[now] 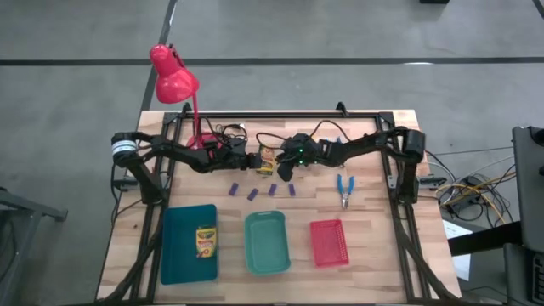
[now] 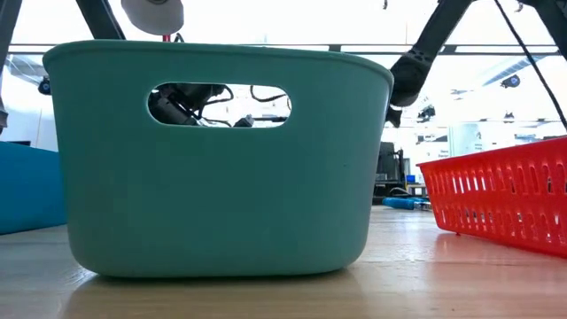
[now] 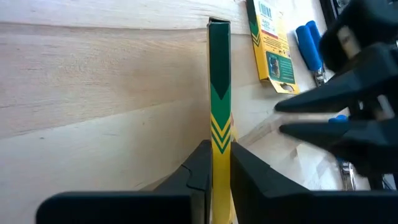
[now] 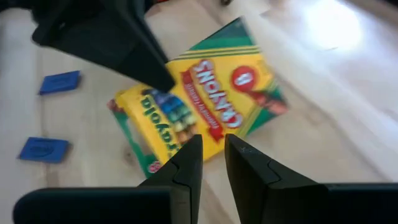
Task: Pick & Place School Supplies
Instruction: Put the crayon box into the blue bin
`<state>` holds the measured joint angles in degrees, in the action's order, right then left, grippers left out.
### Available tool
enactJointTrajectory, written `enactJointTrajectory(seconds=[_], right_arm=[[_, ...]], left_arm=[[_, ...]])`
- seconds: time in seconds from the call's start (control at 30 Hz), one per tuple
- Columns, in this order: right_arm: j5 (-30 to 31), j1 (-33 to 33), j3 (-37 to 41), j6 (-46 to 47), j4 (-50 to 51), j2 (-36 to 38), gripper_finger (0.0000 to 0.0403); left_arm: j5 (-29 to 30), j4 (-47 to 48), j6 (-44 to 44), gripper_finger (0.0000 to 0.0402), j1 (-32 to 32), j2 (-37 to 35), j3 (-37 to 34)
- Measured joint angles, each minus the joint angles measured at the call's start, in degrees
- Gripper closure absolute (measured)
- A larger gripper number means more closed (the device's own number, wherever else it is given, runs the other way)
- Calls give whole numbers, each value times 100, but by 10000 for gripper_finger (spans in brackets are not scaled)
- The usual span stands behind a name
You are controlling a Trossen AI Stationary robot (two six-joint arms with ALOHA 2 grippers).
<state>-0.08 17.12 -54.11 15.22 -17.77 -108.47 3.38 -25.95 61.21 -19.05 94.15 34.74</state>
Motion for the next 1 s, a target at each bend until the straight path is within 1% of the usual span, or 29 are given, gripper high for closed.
enactJointTrajectory(seconds=[0.1,0.23,0.37,0.53,0.7,0.83,1.0], right_arm=[[177,2,2,-65,405,336,335],[184,0,27,-205,772,687,335],[210,0,46,-238,863,961,335],[436,1,68,-290,911,1100,335],[477,0,68,-285,1043,1135,335],[479,0,71,-192,1123,1137,335],[477,0,76,-234,1162,1185,335]], left_arm=[[-1,-4,2,364,0,-1,-2],[-3,1,4,364,0,-40,6],[-1,-1,-48,364,0,-73,83],[2,-8,-99,364,2,-155,160],[-2,-17,-139,364,1,-272,208],[-124,-3,-332,364,2,-511,205],[-128,110,-1011,364,2,-1136,188]])
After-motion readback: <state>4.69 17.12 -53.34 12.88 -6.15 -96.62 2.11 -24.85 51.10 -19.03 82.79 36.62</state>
